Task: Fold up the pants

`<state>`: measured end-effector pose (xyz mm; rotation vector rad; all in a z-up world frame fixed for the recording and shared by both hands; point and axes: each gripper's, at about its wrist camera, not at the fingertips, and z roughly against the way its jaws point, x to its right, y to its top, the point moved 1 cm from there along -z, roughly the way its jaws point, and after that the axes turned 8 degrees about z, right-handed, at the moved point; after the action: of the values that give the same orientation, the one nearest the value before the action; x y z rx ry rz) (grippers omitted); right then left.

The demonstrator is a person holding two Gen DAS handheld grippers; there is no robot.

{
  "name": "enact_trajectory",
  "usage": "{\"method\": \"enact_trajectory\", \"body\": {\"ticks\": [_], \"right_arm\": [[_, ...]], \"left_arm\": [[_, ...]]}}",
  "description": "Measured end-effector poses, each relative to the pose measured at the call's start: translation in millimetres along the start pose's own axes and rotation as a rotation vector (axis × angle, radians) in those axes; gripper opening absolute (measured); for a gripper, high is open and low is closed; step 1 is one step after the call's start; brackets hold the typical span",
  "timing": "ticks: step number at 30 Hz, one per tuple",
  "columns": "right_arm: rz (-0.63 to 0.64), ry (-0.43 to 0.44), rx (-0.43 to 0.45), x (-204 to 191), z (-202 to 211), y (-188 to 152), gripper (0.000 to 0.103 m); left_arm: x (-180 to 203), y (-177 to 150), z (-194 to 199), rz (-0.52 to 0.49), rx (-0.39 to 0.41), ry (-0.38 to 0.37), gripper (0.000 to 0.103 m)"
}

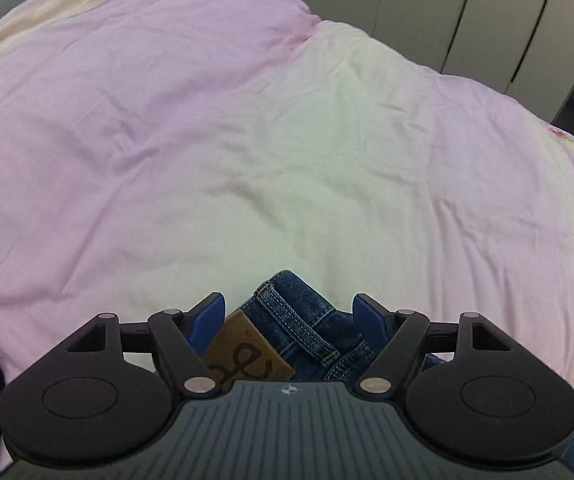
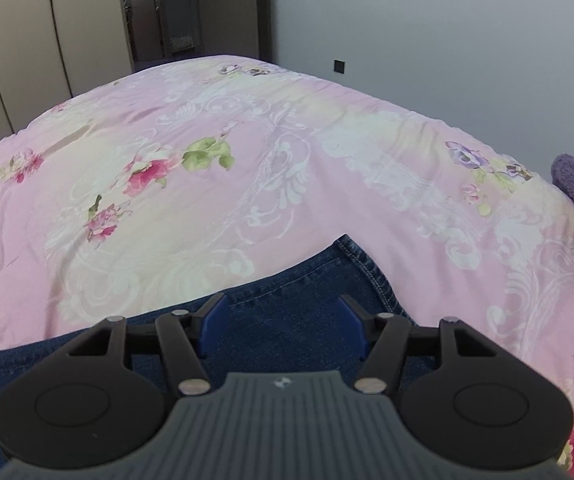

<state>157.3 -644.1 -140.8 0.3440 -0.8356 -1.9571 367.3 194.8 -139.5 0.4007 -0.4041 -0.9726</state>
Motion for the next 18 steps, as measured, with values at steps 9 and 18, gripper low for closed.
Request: {"method": "enact_trajectory", "body": {"ticks": [9, 18], "right_arm": [[-0.029, -0.076, -0.032, 6.9, -25.2, -6.0, 0.061], [-0.112, -0.015, -0.026, 38.6, -47.8, 22.5, 0.068]], "left_arm": [[27.9, -18.4, 9.6, -0.062, 0.08, 0.054, 0.019], [28.4, -8.8, 17.9, -0.061, 0.091, 0.057, 0.019]]}}
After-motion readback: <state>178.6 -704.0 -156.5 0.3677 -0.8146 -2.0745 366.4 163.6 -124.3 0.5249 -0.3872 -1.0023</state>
